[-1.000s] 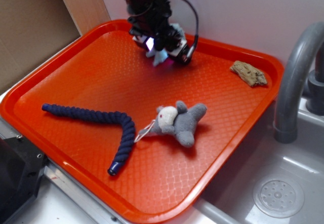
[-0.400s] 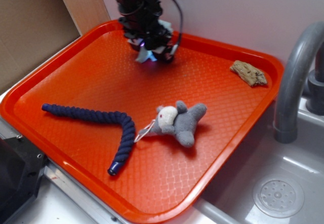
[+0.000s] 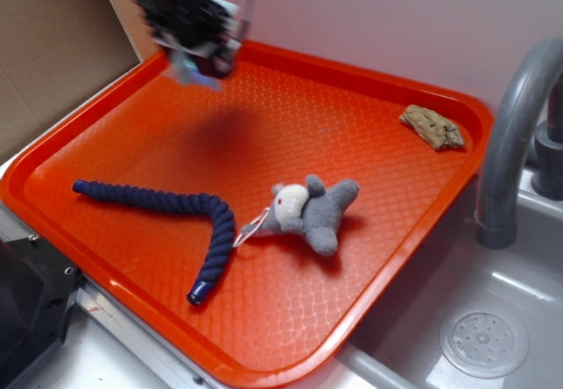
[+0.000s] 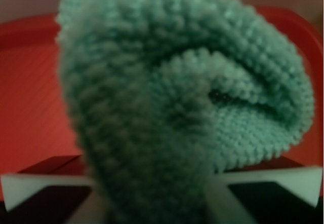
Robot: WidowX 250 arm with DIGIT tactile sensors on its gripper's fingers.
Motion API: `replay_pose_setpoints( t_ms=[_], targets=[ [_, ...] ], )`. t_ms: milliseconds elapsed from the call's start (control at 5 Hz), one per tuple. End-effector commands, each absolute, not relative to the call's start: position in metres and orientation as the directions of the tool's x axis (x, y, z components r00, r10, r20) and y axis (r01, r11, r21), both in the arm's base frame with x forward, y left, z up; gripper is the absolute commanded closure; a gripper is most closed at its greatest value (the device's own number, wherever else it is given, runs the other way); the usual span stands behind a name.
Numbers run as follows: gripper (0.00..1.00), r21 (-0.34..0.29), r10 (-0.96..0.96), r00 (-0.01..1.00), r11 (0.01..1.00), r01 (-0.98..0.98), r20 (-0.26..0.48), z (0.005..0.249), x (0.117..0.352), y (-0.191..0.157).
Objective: Grab the blue cloth.
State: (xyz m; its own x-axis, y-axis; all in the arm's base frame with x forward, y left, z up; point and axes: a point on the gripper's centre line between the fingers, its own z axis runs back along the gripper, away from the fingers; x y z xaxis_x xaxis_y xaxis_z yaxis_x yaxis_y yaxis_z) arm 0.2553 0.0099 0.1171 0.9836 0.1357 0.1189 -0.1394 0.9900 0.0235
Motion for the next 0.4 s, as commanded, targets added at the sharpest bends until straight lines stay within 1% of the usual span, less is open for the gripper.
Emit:
replay_pose_setpoints(
  t_ms=[0, 200],
  targets=[
    [1.00, -0.063, 0.205, 0.974, 0.978, -0.200, 0.093, 0.185, 0.230, 0.013],
    [1.00, -0.034, 0.202, 0.971, 0.979, -0.199, 0.128, 0.174, 0.236, 0.009]
  ],
)
